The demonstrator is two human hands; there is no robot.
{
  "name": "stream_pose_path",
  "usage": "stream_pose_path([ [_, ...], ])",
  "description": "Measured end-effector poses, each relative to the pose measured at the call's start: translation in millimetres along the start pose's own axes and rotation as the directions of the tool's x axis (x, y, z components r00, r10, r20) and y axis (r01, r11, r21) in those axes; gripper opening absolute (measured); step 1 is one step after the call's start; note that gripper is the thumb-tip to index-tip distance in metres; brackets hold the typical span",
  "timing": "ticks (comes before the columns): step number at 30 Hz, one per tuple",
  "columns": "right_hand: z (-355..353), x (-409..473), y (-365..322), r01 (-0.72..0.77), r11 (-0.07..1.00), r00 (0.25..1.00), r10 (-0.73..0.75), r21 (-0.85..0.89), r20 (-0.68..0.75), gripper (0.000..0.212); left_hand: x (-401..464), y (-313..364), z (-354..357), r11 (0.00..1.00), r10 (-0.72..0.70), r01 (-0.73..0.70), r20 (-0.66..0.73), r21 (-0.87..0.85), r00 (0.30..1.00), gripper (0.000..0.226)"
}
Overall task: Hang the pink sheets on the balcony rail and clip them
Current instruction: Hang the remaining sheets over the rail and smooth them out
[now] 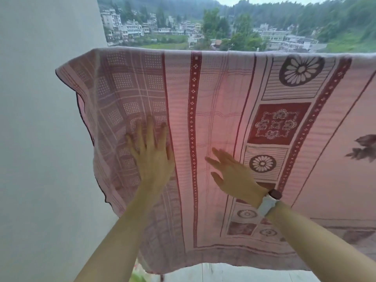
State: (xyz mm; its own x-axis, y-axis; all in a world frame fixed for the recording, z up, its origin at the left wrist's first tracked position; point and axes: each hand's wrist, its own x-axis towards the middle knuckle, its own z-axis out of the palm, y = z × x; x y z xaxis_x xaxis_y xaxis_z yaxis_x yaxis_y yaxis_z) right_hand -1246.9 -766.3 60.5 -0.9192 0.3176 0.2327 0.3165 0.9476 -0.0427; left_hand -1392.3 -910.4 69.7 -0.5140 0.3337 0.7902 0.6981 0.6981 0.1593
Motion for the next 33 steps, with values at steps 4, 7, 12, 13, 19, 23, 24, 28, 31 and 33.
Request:
stream_pose_path([
  [4,-36.2,10.5,-0.1,0.184,0.972,0.872,-0.094,0.145,-0.480,0.033,8.3,-1.0,-15.5,0.991,0.042,-0.061,-0.152,-0.118,0.987,0.025],
  [7,-83.0,36.2,-1.4,0.307,0.952,0.597,-0.196,-0.004,-0.778,0.027,53.6,6.6,-46.3,0.982,0.076,-0.133,-0.360,-0.137,0.930,0.030],
  [12,-154.2,75.3,-18.7,0.217,0.960,0.423,-0.256,-0.177,-0.869,0.031,128.5,5.8,-82.8,0.993,0.088,-0.108,-0.286,-0.055,0.954,0.035],
  [13,-162.7,82.6,-21.6,0.177,0.970,0.466,-0.232,-0.167,-0.854,0.032,135.5,5.1,-84.7,0.993,0.082,-0.099,-0.248,-0.059,0.965,0.037],
  [19,-161.9,83.2,-8.9,0.038,0.969,0.614,-0.216,-0.244,-0.759,0.030,143.6,8.5,-83.5,0.983,0.180,-0.183,-0.247,0.009,0.952,0.032],
  [23,-164.2,79.7,-2.4,0.052,0.958,0.628,-0.251,-0.282,-0.737,0.032,145.6,9.2,-85.7,0.988,0.150,-0.151,-0.255,0.019,0.955,0.032],
  [24,-165.3,77.4,0.2,0.060,0.960,0.623,-0.250,-0.273,-0.741,0.033,145.3,13.2,-87.8,0.992,0.124,-0.128,-0.242,-0.002,0.962,0.033],
  [28,-165.0,57.9,37.9,0.022,0.961,0.596,-0.235,-0.276,-0.768,0.035,144.4,48.8,-88.7,0.967,0.238,-0.247,-0.143,-0.053,0.961,0.038],
  [31,-170.8,39.9,76.8,-0.076,0.966,0.615,-0.149,-0.246,-0.774,0.032,149.7,89.1,-83.1,0.931,0.357,-0.362,-0.079,-0.055,0.931,0.039],
  [33,-176.5,25.6,106.6,-0.117,0.965,0.635,-0.108,-0.233,-0.765,0.030,150.8,120.6,-77.8,0.905,0.411,-0.416,-0.070,-0.091,0.909,0.038],
])
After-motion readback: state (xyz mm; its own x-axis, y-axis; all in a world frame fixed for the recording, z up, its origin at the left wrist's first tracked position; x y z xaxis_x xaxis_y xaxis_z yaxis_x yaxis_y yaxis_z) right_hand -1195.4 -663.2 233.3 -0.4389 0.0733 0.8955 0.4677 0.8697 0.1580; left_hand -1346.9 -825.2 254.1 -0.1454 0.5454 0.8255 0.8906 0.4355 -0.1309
